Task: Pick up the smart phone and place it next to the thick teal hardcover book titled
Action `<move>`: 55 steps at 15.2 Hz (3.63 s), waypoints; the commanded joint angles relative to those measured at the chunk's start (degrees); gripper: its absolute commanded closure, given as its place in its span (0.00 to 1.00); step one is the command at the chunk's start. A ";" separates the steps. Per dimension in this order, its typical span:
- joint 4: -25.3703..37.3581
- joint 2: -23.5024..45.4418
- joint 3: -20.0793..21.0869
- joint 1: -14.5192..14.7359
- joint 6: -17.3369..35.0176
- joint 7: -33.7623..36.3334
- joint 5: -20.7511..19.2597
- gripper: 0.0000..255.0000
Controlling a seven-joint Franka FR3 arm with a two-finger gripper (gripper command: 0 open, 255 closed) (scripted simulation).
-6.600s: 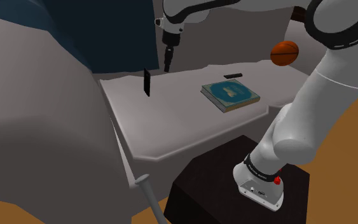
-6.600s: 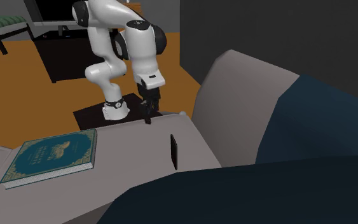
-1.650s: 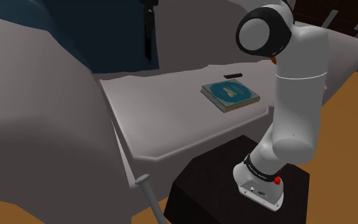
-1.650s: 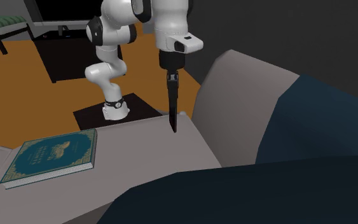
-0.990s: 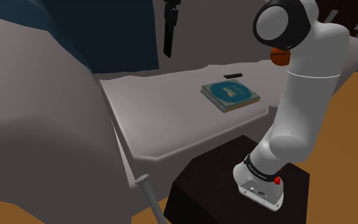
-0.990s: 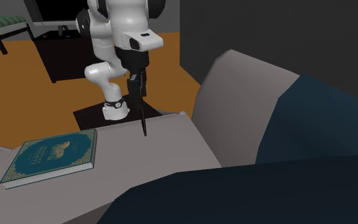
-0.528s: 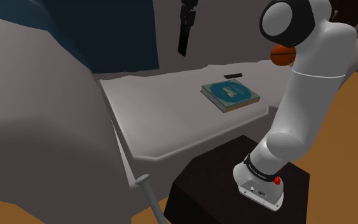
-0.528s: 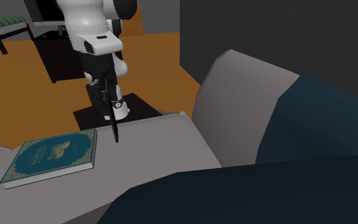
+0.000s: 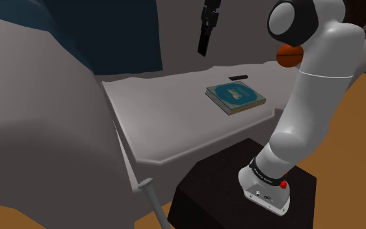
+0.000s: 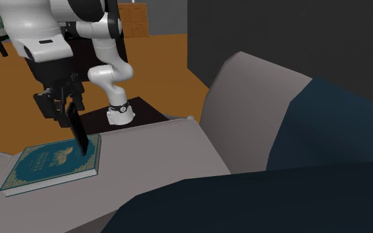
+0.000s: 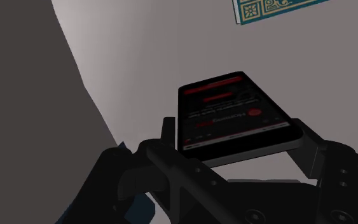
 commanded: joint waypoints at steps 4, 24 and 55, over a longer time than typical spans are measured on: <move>4.97 3.49 -1.90 -5.10 -1.81 -6.45 1.53 1.00; -3.97 4.98 -3.44 -9.33 8.27 -13.27 2.53 1.00; -20.82 7.19 -2.71 -8.53 27.13 -14.47 3.72 1.00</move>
